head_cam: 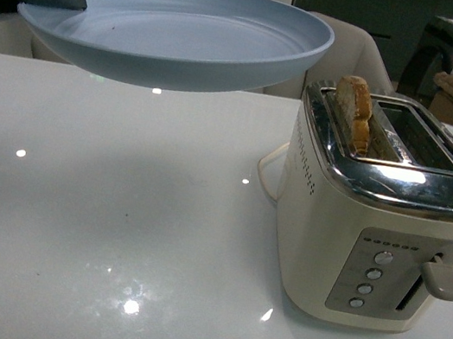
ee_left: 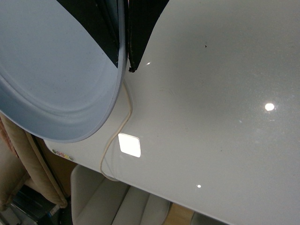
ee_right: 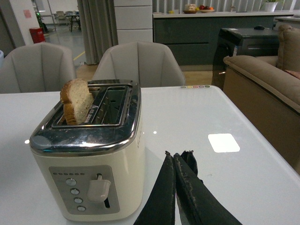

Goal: Left arm holds plate, right arm toasts bread

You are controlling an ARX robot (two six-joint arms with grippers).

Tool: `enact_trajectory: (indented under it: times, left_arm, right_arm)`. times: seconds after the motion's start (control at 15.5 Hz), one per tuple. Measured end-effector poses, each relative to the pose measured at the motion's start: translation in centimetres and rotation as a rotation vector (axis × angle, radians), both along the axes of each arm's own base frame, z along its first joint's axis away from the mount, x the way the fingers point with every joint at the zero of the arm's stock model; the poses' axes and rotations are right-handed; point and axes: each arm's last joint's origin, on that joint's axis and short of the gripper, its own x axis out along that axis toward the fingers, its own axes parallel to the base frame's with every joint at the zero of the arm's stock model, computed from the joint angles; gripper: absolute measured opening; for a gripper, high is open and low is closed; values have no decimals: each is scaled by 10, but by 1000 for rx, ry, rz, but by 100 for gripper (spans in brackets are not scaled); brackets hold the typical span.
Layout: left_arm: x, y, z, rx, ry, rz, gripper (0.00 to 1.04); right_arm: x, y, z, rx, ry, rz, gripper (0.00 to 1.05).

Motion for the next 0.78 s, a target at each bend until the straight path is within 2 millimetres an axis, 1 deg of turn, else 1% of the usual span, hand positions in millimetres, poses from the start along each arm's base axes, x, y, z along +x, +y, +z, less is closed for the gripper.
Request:
enact_trajectory:
  times: [0.19,0.26,0.32,0.65,0.71,0.78]
  left_arm:
    - [0,0,0,0,0,0,3]
    - [0,0,0,0,0,0,3]
    - [0,0,0,0,0,0,3]
    - [0,0,0,0,0,0,3]
    - [0,0,0,0,0,0,3]
    - [0,0,0,0,0,0,3]
  right_arm:
    - [-5,0,-4,0,-2,0,2]
    - [-7,0,-7,0,-27,0,2]
    - [-8,0,-11,0,-5,0,2]
    - [-15,0,-10,0,-18,0,2]
    - [-16,0,-11,0,-13,0,2]
    - [-23,0,-17,0,39,1,2]
